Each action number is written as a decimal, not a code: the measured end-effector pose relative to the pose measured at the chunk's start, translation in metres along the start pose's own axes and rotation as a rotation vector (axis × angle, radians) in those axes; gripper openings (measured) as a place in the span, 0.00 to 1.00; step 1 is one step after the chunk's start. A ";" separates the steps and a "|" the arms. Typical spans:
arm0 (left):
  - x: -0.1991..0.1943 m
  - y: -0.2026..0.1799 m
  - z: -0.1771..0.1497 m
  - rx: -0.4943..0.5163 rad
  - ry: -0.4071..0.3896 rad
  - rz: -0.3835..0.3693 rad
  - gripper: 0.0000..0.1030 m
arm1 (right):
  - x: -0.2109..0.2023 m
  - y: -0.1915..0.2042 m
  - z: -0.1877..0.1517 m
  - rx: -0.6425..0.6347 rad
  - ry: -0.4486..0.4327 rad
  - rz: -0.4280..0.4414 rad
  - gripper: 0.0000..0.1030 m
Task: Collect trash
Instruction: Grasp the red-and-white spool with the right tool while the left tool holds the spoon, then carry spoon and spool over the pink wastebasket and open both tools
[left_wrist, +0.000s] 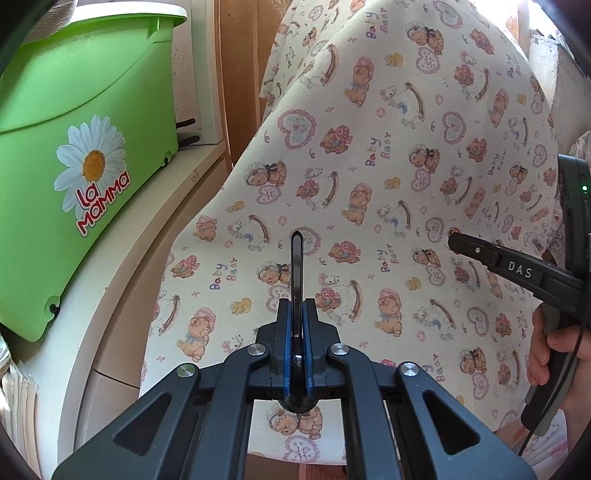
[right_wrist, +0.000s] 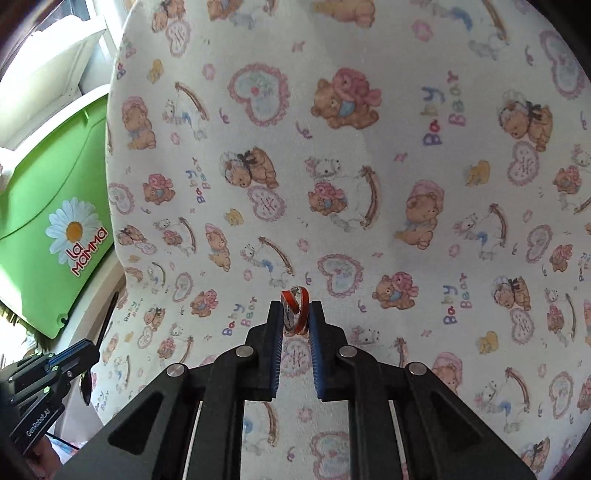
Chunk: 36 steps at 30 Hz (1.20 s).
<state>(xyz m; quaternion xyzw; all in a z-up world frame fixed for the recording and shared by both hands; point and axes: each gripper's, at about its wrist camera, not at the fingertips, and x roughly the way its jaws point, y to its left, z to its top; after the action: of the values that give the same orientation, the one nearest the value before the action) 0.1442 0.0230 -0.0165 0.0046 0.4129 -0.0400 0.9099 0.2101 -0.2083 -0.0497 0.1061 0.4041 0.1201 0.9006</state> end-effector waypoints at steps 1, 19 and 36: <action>-0.002 -0.001 0.000 0.002 -0.002 -0.003 0.05 | -0.007 0.001 -0.001 -0.006 -0.005 0.005 0.15; -0.053 -0.034 -0.024 0.106 -0.069 -0.063 0.05 | -0.133 0.037 -0.052 -0.110 -0.121 0.024 0.15; -0.086 -0.056 -0.082 0.085 -0.005 -0.175 0.05 | -0.174 0.060 -0.133 -0.192 -0.050 -0.014 0.15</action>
<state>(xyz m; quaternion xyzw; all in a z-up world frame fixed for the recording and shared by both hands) 0.0218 -0.0232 -0.0042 0.0069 0.4072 -0.1366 0.9030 -0.0098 -0.1911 0.0036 0.0196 0.3690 0.1494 0.9171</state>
